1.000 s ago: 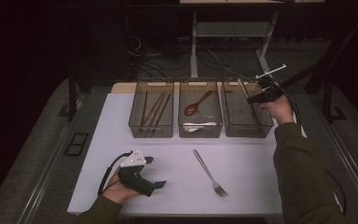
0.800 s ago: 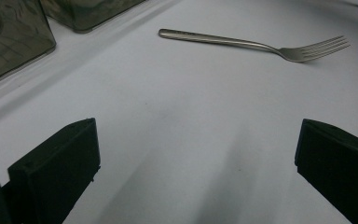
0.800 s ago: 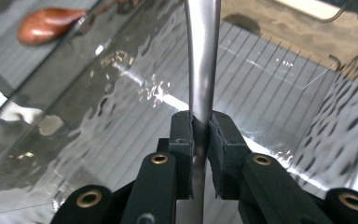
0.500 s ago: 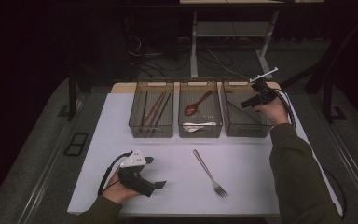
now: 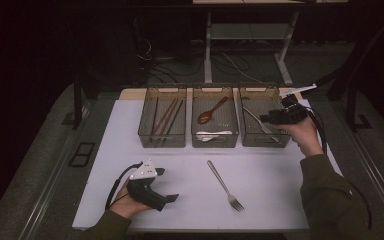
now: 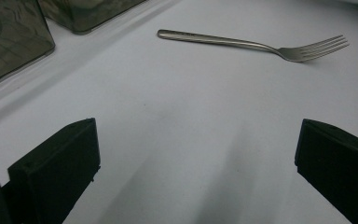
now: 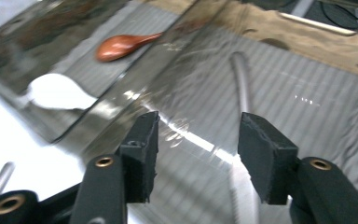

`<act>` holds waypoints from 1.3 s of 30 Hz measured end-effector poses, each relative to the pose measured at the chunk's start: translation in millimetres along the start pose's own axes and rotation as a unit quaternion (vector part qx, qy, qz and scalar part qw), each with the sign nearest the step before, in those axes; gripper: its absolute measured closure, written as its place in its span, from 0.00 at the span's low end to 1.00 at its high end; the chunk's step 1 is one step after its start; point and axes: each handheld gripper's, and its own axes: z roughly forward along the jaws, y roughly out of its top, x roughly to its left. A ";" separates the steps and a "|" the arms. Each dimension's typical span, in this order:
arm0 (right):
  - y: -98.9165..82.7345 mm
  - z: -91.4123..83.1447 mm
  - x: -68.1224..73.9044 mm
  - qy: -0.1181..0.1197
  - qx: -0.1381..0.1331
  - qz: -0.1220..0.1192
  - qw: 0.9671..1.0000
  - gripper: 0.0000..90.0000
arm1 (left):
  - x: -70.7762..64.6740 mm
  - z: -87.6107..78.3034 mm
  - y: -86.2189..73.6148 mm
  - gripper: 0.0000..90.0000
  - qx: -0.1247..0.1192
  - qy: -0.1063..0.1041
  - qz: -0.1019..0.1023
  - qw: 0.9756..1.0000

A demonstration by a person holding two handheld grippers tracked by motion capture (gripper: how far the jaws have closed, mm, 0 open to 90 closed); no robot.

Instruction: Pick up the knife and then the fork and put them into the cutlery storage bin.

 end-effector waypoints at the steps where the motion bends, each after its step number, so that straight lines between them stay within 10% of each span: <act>1: -4.2 -2.2 5.2 0.004 -0.002 -0.004 1.000 0.60 | 0.0 0.1 0.0 0.00 0.000 0.000 0.000 1.000; 15: -54.3 -10.0 67.1 0.074 0.025 -0.080 0.994 0.99 | -0.8 1.7 0.2 0.00 0.003 -0.001 0.000 1.000; 22: -74.8 -5.2 97.0 0.108 0.048 -0.108 0.987 0.99 | -0.9 1.6 0.1 0.00 0.004 0.000 0.000 1.000; 39: -100.8 19.1 175.4 0.171 0.116 -0.189 0.960 1.00 | -0.6 1.7 0.0 0.00 0.005 0.000 0.000 1.000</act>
